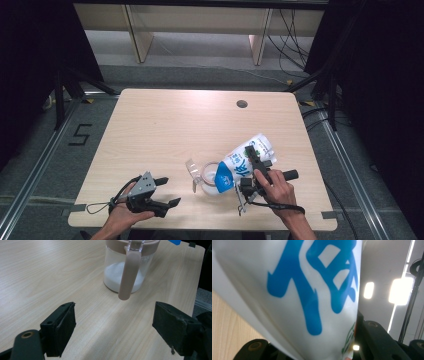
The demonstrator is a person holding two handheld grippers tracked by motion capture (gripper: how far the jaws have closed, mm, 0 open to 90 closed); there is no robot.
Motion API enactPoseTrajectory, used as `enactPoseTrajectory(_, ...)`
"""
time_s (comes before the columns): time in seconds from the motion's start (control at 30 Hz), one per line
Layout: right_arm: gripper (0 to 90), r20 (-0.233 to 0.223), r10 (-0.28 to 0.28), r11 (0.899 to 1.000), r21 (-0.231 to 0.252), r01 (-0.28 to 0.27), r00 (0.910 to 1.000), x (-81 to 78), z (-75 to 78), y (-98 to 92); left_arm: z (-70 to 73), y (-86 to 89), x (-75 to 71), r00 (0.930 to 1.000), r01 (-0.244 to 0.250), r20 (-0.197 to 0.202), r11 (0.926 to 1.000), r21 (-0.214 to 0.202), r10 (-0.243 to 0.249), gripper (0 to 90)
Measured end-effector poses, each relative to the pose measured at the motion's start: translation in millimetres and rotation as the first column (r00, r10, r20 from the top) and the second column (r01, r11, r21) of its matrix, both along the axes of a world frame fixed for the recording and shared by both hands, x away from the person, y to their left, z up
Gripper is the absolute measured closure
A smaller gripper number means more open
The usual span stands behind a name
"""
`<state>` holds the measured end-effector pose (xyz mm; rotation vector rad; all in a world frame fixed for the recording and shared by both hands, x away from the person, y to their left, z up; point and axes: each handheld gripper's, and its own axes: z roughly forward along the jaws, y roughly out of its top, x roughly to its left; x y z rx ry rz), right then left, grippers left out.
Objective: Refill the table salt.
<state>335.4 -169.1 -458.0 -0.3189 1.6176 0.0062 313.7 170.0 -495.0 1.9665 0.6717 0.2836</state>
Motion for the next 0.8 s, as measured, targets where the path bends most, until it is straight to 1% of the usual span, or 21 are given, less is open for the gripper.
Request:
enactPoseTrajectory(0.1,68.8,0.001,0.002,1.0,-0.001,-0.002,1.0,0.1,0.3,0.0,-0.1,-0.1,0.0,1.0,0.0,0.0,1.0,-0.001,0.0,17.9)
enactPoseTrajectory(0.17,69.0,0.0,0.002,1.0,-0.001,-0.002,1.0,0.2,0.2,-0.1,-0.3,-0.8,-0.6,1.0,-0.007,-0.006,0.9999,-0.008,0.007,18.0)
enactPoseTrajectory(0.2,69.1,0.0,0.002,1.0,0.0,-0.002,1.0,0.2,0.2,-0.1,-0.1,-0.2,0.0,1.0,0.0,0.0,1.0,-0.001,0.0,17.9)
enactPoseTrajectory(0.27,69.4,-0.001,-0.001,1.0,0.0,0.001,1.0,-0.1,0.4,0.0,-0.3,-0.6,-0.1,1.0,-0.003,-0.002,1.0,-0.006,0.003,17.9)
enactPoseTrajectory(0.3,69.6,-0.001,0.001,1.0,-0.001,-0.001,1.0,-0.1,0.5,0.0,-0.1,-0.2,0.0,1.0,-0.001,-0.001,1.0,-0.002,0.001,17.9)
enactPoseTrajectory(0.37,69.9,-0.023,-0.029,0.997,0.073,0.031,0.9993,-1.4,-4.9,-2.0,-0.3,-0.6,-0.2,1.0,-0.003,-0.002,1.0,-0.006,0.003,17.9)
enactPoseTrajectory(0.4,70.0,-0.005,-0.004,1.0,0.005,0.004,1.0,-0.4,0.1,-0.2,-0.1,-0.2,0.0,1.0,0.0,-0.001,1.0,0.0,0.0,17.9)
enactPoseTrajectory(0.43,70.1,0.004,0.002,1.0,-0.025,-0.002,1.0,-0.4,2.4,0.7,-0.1,-0.2,0.0,1.0,0.001,0.0,1.0,0.0,-0.001,17.9)
enactPoseTrajectory(0.5,70.4,-0.006,0.0,1.0,0.012,0.0,1.0,0.0,-0.4,-0.5,-0.1,-0.2,0.0,1.0,-0.001,-0.001,1.0,-0.002,0.001,17.9)
enactPoseTrajectory(0.6,70.6,-0.003,0.001,1.0,-0.003,-0.001,1.0,-0.1,0.8,0.0,-0.1,0.0,0.0,1.0,0.0,-0.001,1.0,-0.001,0.0,17.9)
enactPoseTrajectory(0.63,70.7,-0.009,-0.008,1.0,0.011,0.008,0.9999,-0.5,-0.1,-0.4,-0.1,-0.1,0.0,1.0,0.0,0.0,1.0,-0.001,0.0,17.9)
enactPoseTrajectory(0.67,70.8,-0.011,-0.006,1.0,0.013,0.006,0.9999,-0.2,-0.2,-0.4,-0.1,-0.1,0.0,1.0,0.0,0.0,1.0,0.0,0.0,17.9)
enactPoseTrajectory(0.73,71.0,-0.005,0.002,1.0,0.002,-0.002,1.0,0.1,0.6,-0.1,-0.1,-0.2,0.0,1.0,0.0,0.0,1.0,-0.001,0.0,17.9)
enactPoseTrajectory(0.8,71.2,-0.008,0.0,1.0,0.005,0.0,1.0,0.1,0.5,-0.1,-0.2,-0.5,-0.1,1.0,-0.002,-0.002,1.0,-0.005,0.002,17.9)
